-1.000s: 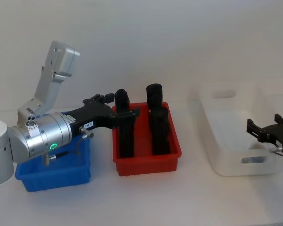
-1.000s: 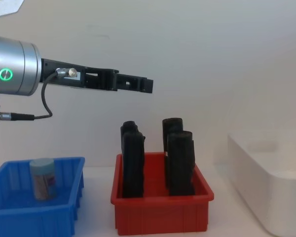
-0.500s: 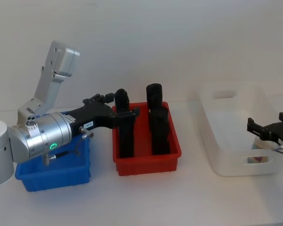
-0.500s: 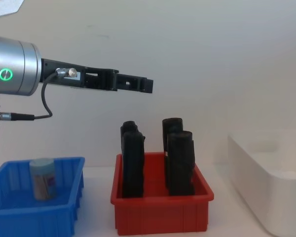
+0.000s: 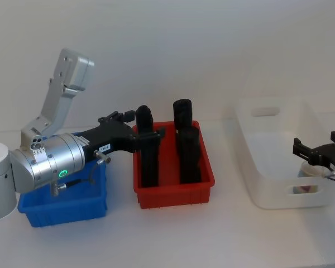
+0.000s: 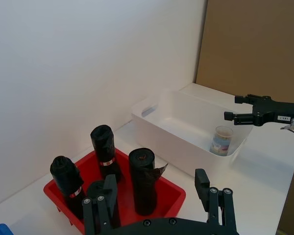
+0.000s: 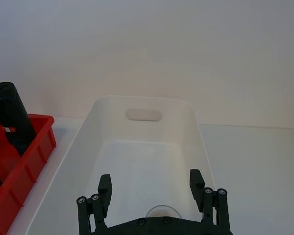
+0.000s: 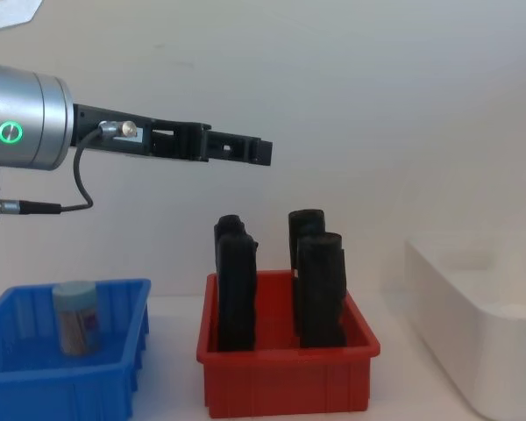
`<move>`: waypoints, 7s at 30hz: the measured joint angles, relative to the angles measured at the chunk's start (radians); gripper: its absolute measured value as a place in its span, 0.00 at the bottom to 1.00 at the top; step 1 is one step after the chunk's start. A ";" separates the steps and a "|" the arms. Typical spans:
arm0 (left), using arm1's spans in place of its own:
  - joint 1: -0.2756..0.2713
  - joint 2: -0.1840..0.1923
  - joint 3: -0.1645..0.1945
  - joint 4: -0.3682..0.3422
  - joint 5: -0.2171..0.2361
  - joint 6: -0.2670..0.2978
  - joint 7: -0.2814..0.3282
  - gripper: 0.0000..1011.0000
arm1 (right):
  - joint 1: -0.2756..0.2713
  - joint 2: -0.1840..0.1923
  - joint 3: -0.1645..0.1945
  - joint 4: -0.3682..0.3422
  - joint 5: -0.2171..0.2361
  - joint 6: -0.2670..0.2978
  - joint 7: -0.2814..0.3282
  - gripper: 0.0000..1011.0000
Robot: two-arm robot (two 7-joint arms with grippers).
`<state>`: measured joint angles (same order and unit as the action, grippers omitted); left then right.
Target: Pick the cotton swabs from the blue box and place them into the white box.
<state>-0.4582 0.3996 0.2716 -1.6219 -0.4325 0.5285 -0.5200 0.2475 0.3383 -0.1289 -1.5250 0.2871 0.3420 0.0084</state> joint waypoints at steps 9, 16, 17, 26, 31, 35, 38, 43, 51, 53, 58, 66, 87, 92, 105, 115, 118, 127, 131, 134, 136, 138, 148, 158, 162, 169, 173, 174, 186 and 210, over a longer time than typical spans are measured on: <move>0.005 0.000 0.003 0.000 0.003 -0.009 0.008 0.99 | -0.007 0.000 -0.001 -0.007 0.000 -0.009 0.002 0.99; 0.028 -0.002 0.023 0.000 0.028 -0.065 0.064 0.99 | -0.046 0.000 -0.016 -0.043 0.000 -0.054 0.010 0.99; 0.033 -0.002 0.027 0.000 0.034 -0.076 0.075 0.99 | -0.059 0.000 -0.021 -0.055 0.000 -0.069 0.013 0.99; 0.084 -0.007 0.069 -0.001 0.087 -0.195 0.193 0.99 | -0.143 0.000 -0.052 -0.132 0.000 -0.167 0.032 0.99; 0.114 -0.009 0.094 -0.001 0.119 -0.265 0.262 0.99 | -0.184 -0.001 -0.068 -0.170 0.000 -0.216 0.042 0.99; 0.136 -0.011 0.112 -0.002 0.143 -0.317 0.313 0.99 | -0.218 -0.001 -0.080 -0.201 0.000 -0.256 0.049 0.99; 0.149 -0.012 0.123 -0.002 0.156 -0.347 0.343 0.99 | -0.239 -0.001 -0.088 -0.221 0.000 -0.281 0.054 0.99; 0.180 -0.015 0.148 -0.003 0.188 -0.418 0.413 0.99 | -0.259 -0.001 -0.096 -0.239 0.000 -0.305 0.058 0.99; 0.215 -0.017 0.177 -0.004 0.226 -0.499 0.493 0.99 | -0.262 -0.001 -0.097 -0.242 0.000 -0.308 0.059 0.99; 0.219 -0.018 0.180 -0.004 0.230 -0.508 0.503 0.99 | -0.262 -0.001 -0.097 -0.242 0.000 -0.308 0.059 0.99; 0.221 -0.018 0.182 -0.004 0.232 -0.515 0.508 0.99 | -0.262 -0.001 -0.097 -0.242 0.000 -0.308 0.059 0.99; 0.221 -0.018 0.183 -0.004 0.232 -0.515 0.509 0.99 | -0.262 -0.001 -0.097 -0.242 0.000 -0.308 0.058 0.99; 0.221 -0.017 0.183 -0.004 0.232 -0.515 0.509 0.99 | -0.256 -0.004 -0.097 -0.236 -0.015 -0.306 0.058 0.99; 0.221 -0.017 0.183 -0.004 0.232 -0.515 0.509 0.99 | -0.234 -0.013 -0.100 -0.212 -0.043 -0.299 0.066 0.99; 0.221 -0.018 0.183 -0.004 0.232 -0.515 0.509 0.99 | -0.120 -0.064 -0.114 -0.065 -0.109 -0.304 0.162 0.99; 0.221 -0.017 0.183 -0.004 0.232 -0.515 0.509 0.99 | -0.019 -0.110 -0.126 0.082 -0.129 -0.343 0.247 0.99; 0.221 -0.017 0.183 -0.004 0.232 -0.515 0.509 0.99 | 0.008 -0.122 -0.129 0.124 -0.133 -0.356 0.268 0.99; 0.221 -0.017 0.183 -0.004 0.232 -0.515 0.509 0.99 | 0.086 -0.153 -0.134 0.245 -0.135 -0.393 0.335 0.99; 0.221 -0.017 0.183 -0.004 0.232 -0.515 0.509 0.99 | 0.121 -0.168 -0.137 0.302 -0.128 -0.409 0.371 0.99; 0.221 -0.017 0.183 -0.004 0.232 -0.515 0.509 0.99 | 0.138 -0.175 -0.140 0.330 -0.123 -0.418 0.388 0.99; 0.221 -0.017 0.183 -0.004 0.232 -0.515 0.509 0.99 | 0.153 -0.182 -0.142 0.354 -0.119 -0.426 0.403 0.99; 0.221 -0.017 0.183 -0.004 0.232 -0.515 0.509 0.99 | 0.162 -0.187 -0.144 0.370 -0.116 -0.432 0.411 0.99; 0.221 -0.018 0.183 -0.004 0.232 -0.515 0.509 0.99 | 0.197 -0.207 -0.156 0.426 -0.112 -0.457 0.435 0.99; 0.221 -0.017 0.183 -0.004 0.232 -0.515 0.509 0.99 | 0.209 -0.221 -0.170 0.433 -0.124 -0.454 0.400 0.99; 0.221 -0.018 0.183 -0.004 0.232 -0.515 0.509 0.99 | 0.212 -0.225 -0.173 0.435 -0.129 -0.448 0.383 0.99; 0.221 -0.017 0.183 -0.004 0.232 -0.515 0.509 0.99 | 0.226 -0.236 -0.179 0.453 -0.137 -0.437 0.348 0.99; 0.221 -0.018 0.183 -0.004 0.232 -0.515 0.509 0.99 | 0.239 -0.243 -0.181 0.473 -0.139 -0.436 0.336 0.99; 0.221 -0.017 0.183 -0.004 0.232 -0.515 0.509 0.99 | 0.241 -0.244 -0.181 0.477 -0.140 -0.436 0.334 0.99; 0.221 -0.018 0.183 -0.004 0.232 -0.515 0.509 0.99 | 0.291 -0.266 -0.182 0.565 -0.137 -0.453 0.332 0.99; 0.221 -0.017 0.183 -0.004 0.232 -0.515 0.509 0.99 | 0.407 -0.302 -0.159 0.784 -0.023 -0.508 0.514 0.99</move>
<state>-0.2372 0.3821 0.4542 -1.6262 -0.2003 0.0139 -0.0109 0.6546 0.0365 -0.2883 -0.7410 0.2642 -0.1655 0.5220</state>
